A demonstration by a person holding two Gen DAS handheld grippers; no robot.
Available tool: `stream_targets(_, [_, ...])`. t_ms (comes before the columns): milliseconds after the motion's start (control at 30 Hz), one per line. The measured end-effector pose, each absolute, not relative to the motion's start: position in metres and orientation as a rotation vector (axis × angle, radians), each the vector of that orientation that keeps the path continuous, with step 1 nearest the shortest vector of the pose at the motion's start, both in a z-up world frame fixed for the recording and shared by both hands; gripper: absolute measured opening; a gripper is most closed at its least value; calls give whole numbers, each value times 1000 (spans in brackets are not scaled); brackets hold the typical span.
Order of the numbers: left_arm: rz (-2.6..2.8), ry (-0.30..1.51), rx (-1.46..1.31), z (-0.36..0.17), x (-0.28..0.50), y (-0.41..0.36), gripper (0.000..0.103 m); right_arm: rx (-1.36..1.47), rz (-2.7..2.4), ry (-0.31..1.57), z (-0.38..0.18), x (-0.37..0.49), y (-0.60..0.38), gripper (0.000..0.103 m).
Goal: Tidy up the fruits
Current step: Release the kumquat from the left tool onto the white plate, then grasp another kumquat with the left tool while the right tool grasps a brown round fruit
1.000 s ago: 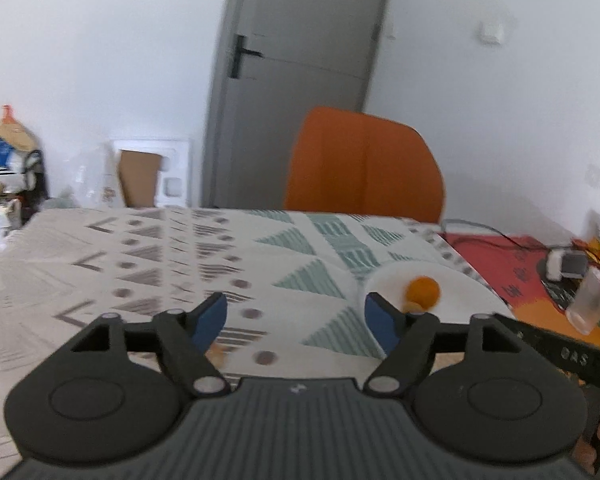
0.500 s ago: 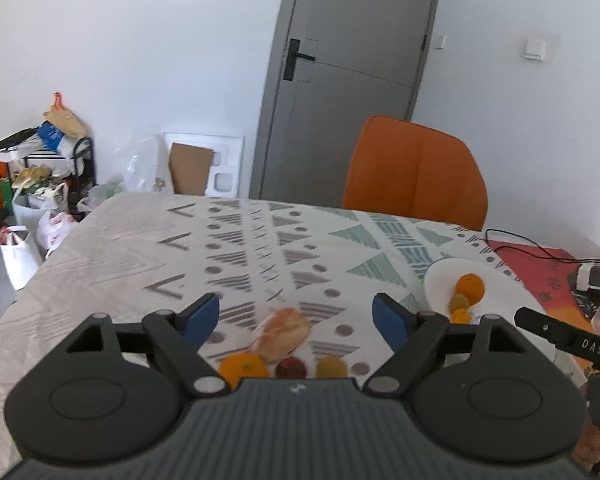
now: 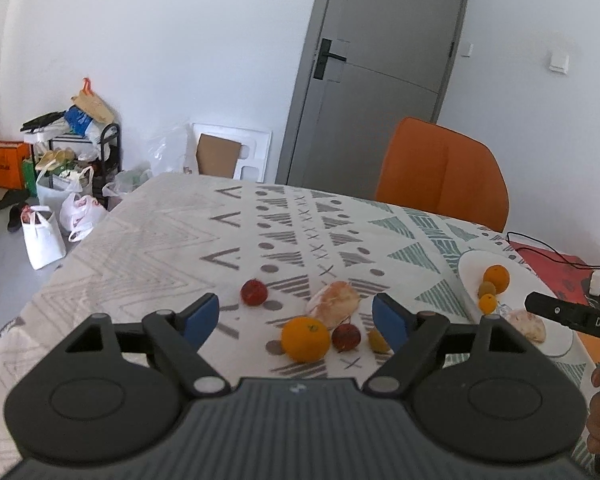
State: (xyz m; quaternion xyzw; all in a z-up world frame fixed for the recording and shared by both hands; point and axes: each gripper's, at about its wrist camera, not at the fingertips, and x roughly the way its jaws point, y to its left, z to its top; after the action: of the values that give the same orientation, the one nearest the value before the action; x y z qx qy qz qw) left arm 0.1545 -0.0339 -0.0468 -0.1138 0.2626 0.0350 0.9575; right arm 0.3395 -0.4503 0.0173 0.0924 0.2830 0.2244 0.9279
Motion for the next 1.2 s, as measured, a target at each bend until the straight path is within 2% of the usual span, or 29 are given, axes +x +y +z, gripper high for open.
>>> stream_targets(267, [72, 538, -260, -63, 143, -23, 82, 179, 499, 619, 19, 331, -424, 86])
stream_targets(467, [55, 573, -260, -78, 139, -26, 78, 158, 546, 622, 23, 325, -404, 86])
stream_targets(733, [30, 642, -298, -99, 135, -20, 52, 89, 615, 626, 24, 323, -364, 86])
stream_targets(833, [10, 643, -302, -103, 134, -19, 40, 70, 626, 636, 20, 321, -352, 85])
stream_targets(867, [-5, 645, -306, -103, 135, -19, 28, 70, 629, 642, 19, 321, -349, 85])
stream_targets(1100, [3, 609, -375, -101, 130, 4, 26, 29, 634, 688, 8, 321, -325, 80])
stream_targets(1200, [18, 589, -398, -98, 126, 15, 26, 7, 627, 695, 3, 321, -317, 73])
